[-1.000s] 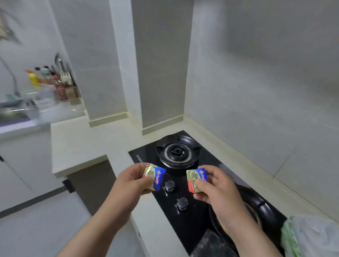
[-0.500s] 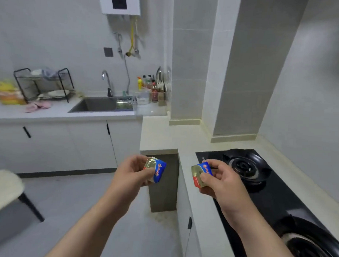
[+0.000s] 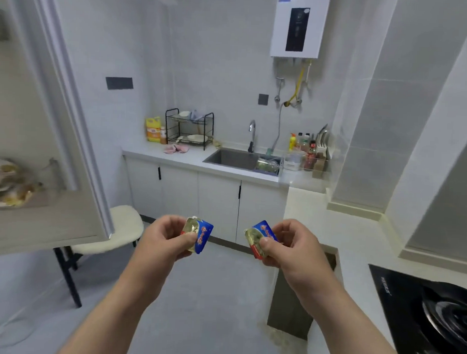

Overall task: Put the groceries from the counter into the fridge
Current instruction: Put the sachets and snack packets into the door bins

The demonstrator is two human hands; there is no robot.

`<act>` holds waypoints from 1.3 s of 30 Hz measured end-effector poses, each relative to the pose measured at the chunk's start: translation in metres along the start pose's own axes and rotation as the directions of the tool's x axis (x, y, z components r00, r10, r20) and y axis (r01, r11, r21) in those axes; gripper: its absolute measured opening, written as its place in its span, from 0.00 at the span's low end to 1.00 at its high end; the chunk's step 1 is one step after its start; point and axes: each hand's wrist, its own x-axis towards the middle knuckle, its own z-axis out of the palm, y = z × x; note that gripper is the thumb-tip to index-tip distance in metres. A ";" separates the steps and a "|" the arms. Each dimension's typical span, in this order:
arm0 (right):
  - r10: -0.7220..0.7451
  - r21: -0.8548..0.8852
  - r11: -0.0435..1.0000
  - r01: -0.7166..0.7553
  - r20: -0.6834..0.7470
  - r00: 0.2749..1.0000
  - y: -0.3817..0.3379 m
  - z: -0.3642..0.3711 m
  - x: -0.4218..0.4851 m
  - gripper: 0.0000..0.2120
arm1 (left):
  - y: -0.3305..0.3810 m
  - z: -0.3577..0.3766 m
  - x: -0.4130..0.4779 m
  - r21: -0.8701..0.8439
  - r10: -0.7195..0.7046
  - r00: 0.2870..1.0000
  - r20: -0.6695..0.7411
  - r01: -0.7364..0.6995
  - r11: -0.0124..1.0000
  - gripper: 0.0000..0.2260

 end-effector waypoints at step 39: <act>-0.289 0.093 0.957 0.276 0.434 0.854 -0.124 0.385 0.138 0.09 | 0.086 -0.366 0.127 0.564 0.197 0.953 -0.229 -0.035 0.825 0.08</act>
